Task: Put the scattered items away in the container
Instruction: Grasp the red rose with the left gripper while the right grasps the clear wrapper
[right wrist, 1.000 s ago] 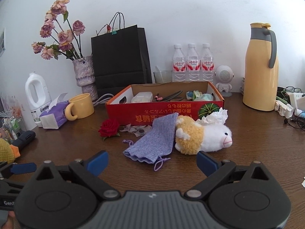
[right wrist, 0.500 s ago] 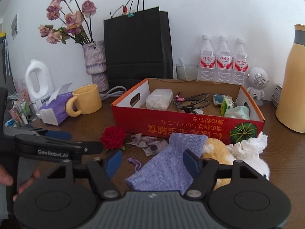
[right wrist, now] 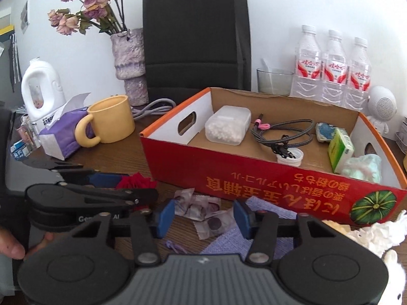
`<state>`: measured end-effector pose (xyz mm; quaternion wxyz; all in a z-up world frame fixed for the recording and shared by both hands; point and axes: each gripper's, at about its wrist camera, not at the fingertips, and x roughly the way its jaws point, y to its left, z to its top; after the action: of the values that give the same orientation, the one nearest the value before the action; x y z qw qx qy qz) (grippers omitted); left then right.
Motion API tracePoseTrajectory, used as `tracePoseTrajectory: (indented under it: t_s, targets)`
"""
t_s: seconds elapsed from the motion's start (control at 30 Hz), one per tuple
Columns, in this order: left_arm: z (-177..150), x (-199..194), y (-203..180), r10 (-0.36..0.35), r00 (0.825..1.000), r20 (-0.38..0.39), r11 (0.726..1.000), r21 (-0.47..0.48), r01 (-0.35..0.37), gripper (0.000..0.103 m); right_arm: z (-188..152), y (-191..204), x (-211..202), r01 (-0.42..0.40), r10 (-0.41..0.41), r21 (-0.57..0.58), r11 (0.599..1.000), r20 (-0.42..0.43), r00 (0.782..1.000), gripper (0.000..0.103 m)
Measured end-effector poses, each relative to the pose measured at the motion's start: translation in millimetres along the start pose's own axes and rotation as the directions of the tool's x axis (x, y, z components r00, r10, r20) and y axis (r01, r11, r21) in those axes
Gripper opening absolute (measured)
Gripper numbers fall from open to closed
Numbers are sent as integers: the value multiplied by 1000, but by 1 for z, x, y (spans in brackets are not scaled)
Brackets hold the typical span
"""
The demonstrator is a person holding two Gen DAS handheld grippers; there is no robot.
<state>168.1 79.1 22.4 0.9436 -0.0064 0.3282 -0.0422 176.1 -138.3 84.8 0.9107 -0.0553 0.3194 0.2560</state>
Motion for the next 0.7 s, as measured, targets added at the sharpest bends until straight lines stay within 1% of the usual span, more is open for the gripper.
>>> tracePoseTrajectory:
  t_s: [0.07, 0.17, 0.23, 0.33, 0.43, 0.47, 0.5, 0.53, 0.7]
  targets:
    - [-3, -11, 9, 40, 999, 23, 999, -33, -39, 48, 5, 6, 10, -17, 17, -16, 1000, -8, 1000, 41]
    - [-6, -29, 29, 97, 994, 58, 987, -131, -89, 48, 12, 18, 26, -36, 35, -54, 998, -29, 999, 39]
    - [-5, -39, 40, 116, 990, 76, 979, -176, -102, 48, 14, 26, 38, -43, 39, -74, 996, -55, 998, 39]
    - [-2, -45, 44, 118, 989, 92, 980, -172, -101, 48, 14, 33, 56, -38, 28, -90, 995, -102, 994, 36]
    - [-1, -45, 45, 107, 990, 94, 981, -170, -90, 49, 12, 38, 60, -33, 23, -104, 994, -93, 995, 35]
    - [-1, -44, 45, 102, 990, 92, 982, -170, -86, 49, 12, 39, 60, -32, 22, -110, 993, -91, 996, 29]
    - [-1, -44, 45, 99, 991, 90, 982, -170, -83, 49, 11, 40, 59, -32, 22, -113, 993, -89, 996, 26]
    - [-2, -45, 45, 97, 991, 90, 982, -171, -81, 49, 10, 41, 58, -30, 20, -118, 993, -89, 996, 19]
    - [-4, -55, 38, 83, 991, 109, 984, -164, -65, 49, 5, 39, 50, -27, 17, -118, 993, -88, 996, 17]
